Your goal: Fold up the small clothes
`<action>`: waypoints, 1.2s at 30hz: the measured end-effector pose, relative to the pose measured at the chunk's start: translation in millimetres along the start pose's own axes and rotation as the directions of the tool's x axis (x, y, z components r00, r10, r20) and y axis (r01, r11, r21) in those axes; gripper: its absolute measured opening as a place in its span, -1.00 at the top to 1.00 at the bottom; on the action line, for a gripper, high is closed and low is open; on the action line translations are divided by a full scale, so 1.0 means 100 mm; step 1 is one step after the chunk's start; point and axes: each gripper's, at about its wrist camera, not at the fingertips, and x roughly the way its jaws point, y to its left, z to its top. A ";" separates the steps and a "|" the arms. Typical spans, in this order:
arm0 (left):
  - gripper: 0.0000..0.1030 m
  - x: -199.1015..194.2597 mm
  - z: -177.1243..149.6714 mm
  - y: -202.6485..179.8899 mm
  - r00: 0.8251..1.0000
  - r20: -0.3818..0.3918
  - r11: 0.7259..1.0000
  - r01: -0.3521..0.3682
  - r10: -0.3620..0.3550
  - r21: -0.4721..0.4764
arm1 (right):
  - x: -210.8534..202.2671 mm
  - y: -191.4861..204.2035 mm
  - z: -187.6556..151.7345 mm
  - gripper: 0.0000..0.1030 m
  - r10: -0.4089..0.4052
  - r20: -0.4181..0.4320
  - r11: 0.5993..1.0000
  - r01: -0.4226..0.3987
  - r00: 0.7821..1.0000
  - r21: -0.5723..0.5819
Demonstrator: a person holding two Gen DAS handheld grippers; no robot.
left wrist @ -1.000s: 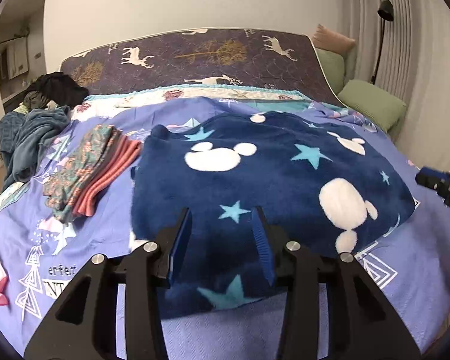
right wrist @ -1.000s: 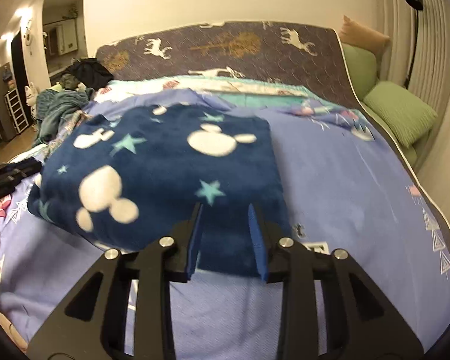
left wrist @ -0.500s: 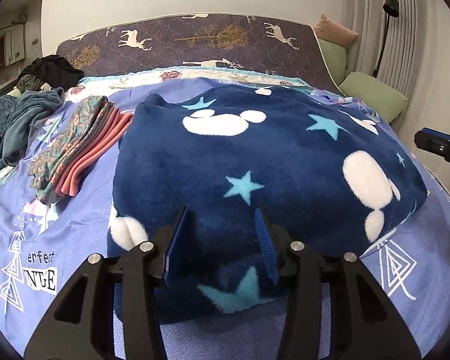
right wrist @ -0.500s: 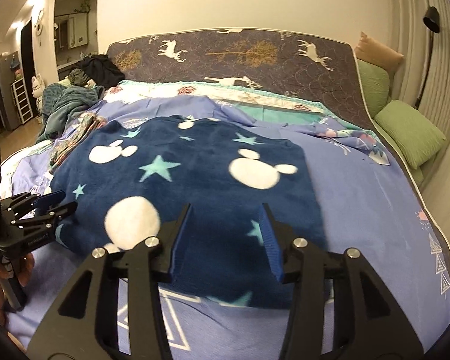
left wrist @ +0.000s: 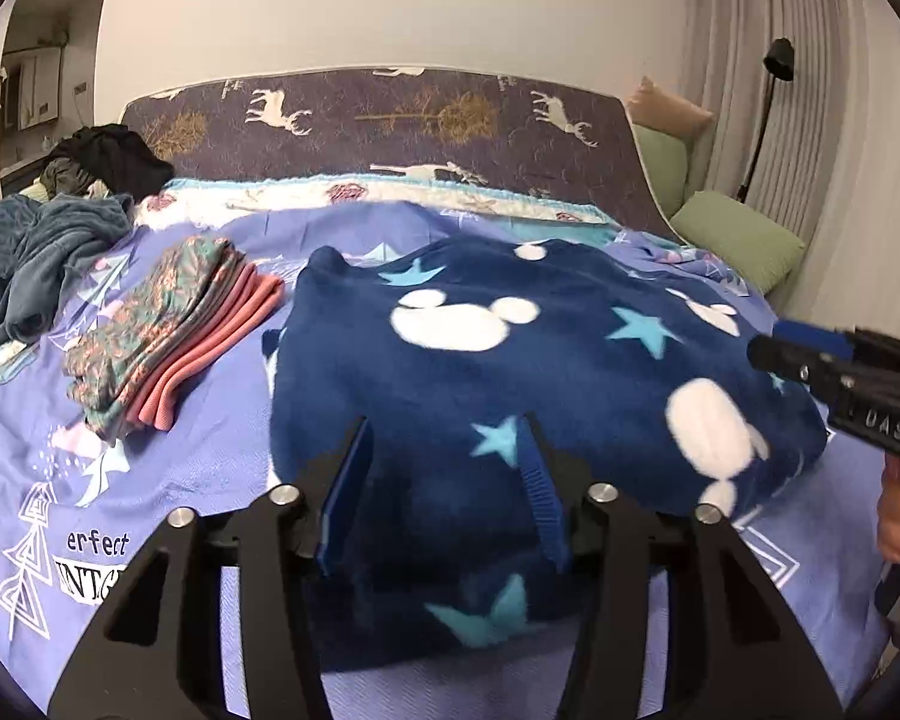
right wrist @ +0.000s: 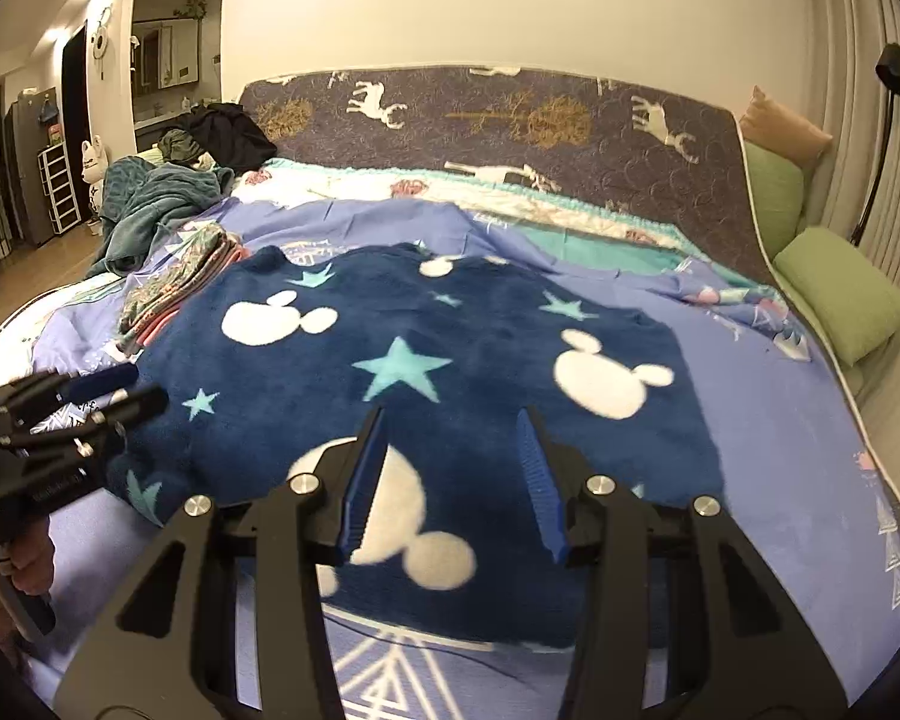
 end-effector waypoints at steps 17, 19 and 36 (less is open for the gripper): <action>-0.20 0.26 -0.20 0.06 0.997 -0.070 0.999 -0.037 0.037 0.002 | 0.44 0.15 -0.13 0.12 0.005 -0.210 0.999 0.004 0.978 0.039; -0.21 0.26 -0.20 0.06 0.997 -0.071 0.999 -0.038 0.038 0.004 | 0.41 0.21 -0.07 0.12 -0.005 -0.190 1.000 0.008 0.982 0.018; -0.02 0.39 0.44 0.34 1.000 -0.024 1.000 0.015 -0.015 -0.024 | 0.74 0.09 0.47 0.17 0.028 -0.142 0.999 -0.022 0.990 0.043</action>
